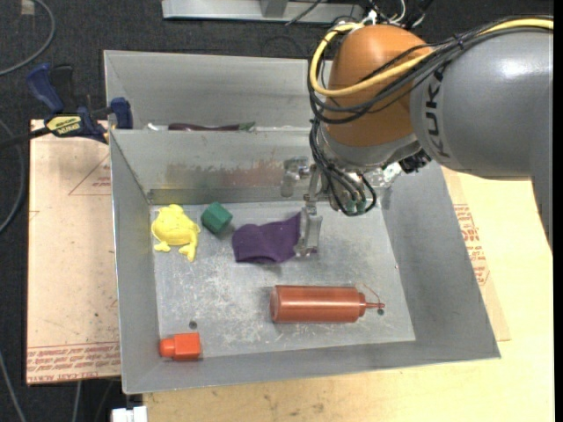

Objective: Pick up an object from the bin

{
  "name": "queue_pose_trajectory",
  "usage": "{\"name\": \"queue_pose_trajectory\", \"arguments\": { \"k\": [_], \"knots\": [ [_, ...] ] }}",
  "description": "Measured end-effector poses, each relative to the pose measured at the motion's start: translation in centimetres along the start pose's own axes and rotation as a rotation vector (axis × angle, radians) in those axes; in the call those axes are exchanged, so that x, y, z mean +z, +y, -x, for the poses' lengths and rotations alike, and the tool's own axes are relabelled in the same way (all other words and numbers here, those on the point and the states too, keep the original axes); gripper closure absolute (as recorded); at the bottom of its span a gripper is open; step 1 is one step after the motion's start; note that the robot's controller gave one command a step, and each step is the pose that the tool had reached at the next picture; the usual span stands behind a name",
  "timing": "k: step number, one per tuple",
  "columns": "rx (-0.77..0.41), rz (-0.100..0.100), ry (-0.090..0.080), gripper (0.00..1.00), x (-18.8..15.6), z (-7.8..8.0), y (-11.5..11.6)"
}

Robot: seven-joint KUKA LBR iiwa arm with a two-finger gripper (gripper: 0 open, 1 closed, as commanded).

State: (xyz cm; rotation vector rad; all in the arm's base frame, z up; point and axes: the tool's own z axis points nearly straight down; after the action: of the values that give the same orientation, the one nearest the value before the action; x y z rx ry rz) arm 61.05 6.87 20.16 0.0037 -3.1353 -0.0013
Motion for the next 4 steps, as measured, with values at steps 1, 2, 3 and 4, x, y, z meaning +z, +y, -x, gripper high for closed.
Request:
{"name": "queue_pose_trajectory", "arguments": {
  "k": [1, 2, 3, 4],
  "knots": [
    [0.001, 0.001, -0.008, 0.0, -0.5, 0.1, 0.0],
    [0.063, 0.002, -0.013, 0.0, 3.1, 0.5, 0.5],
    [0.115, 0.004, -0.008, 0.0, 8.4, 0.9, 0.6],
    [0.323, 0.005, -0.013, 1.0, 13.1, 0.7, 0.0]
  ]
}}
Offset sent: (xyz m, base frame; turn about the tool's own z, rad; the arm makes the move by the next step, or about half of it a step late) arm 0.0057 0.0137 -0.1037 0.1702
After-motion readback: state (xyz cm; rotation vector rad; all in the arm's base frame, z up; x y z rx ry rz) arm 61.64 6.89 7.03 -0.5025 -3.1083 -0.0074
